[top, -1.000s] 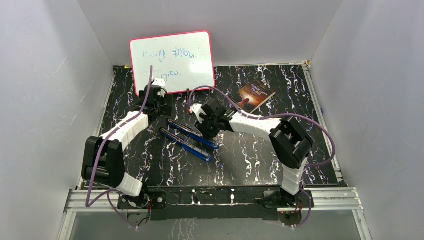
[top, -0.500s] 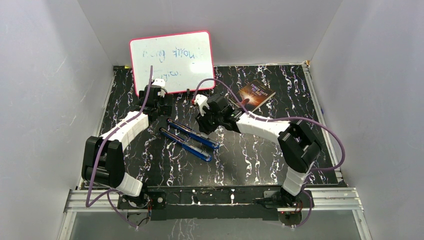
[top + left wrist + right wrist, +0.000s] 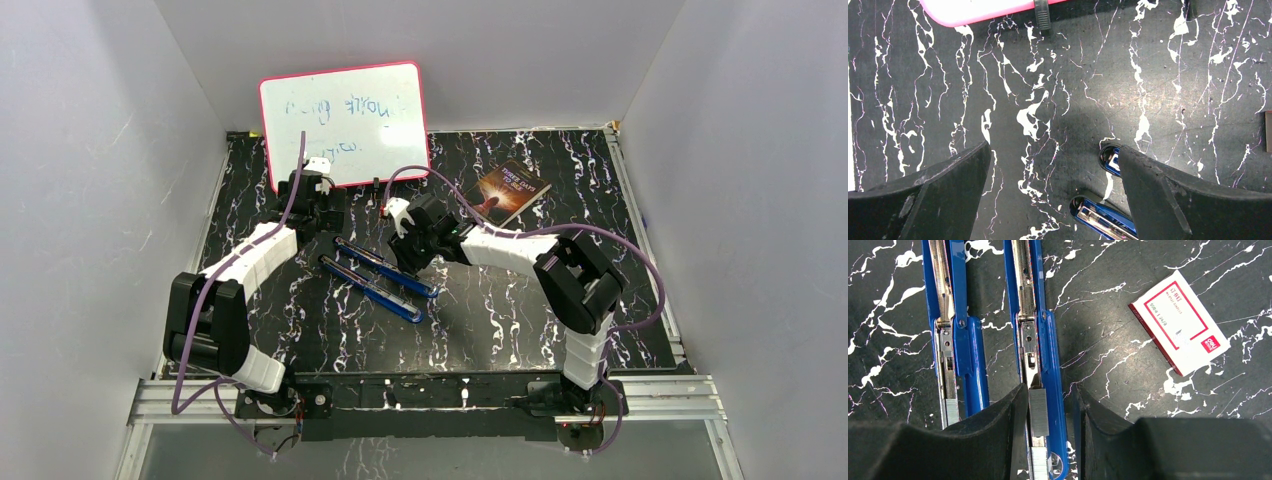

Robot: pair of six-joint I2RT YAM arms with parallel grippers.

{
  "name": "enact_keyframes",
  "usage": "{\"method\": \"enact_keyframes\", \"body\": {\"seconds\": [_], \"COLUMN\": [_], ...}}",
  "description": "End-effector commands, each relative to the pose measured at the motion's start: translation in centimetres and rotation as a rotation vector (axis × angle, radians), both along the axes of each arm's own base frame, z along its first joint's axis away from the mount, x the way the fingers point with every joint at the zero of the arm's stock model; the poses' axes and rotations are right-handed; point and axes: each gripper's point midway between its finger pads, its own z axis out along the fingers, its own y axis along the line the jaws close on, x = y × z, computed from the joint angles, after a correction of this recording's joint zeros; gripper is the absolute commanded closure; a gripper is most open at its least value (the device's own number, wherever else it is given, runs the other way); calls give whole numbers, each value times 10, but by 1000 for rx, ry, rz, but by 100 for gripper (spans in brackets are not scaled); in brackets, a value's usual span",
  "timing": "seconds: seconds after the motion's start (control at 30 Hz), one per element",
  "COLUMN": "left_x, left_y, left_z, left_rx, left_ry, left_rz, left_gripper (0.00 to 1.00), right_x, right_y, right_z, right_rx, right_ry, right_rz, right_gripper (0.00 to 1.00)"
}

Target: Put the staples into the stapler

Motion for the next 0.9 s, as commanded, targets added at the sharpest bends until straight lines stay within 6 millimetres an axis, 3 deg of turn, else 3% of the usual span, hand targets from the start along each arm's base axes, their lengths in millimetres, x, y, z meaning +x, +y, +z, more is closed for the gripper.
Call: {"method": "enact_keyframes", "body": {"seconds": [0.0, 0.5, 0.87], "left_x": [0, 0, 1], "left_y": [2, 3, 3], "left_z": [17, 18, 19], "left_rx": [-19, -18, -18], "left_ry": [-53, -54, -57], "left_rz": [6, 8, 7], "left_gripper": [2, 2, 2], "right_x": [12, -4, -8], "right_y": [10, -11, -17], "right_z": [18, 1, 13], "right_rx": [42, -38, -23], "right_ry": [-33, 19, 3], "right_rz": [-13, -13, -14], "right_gripper": [55, 58, 58]}}
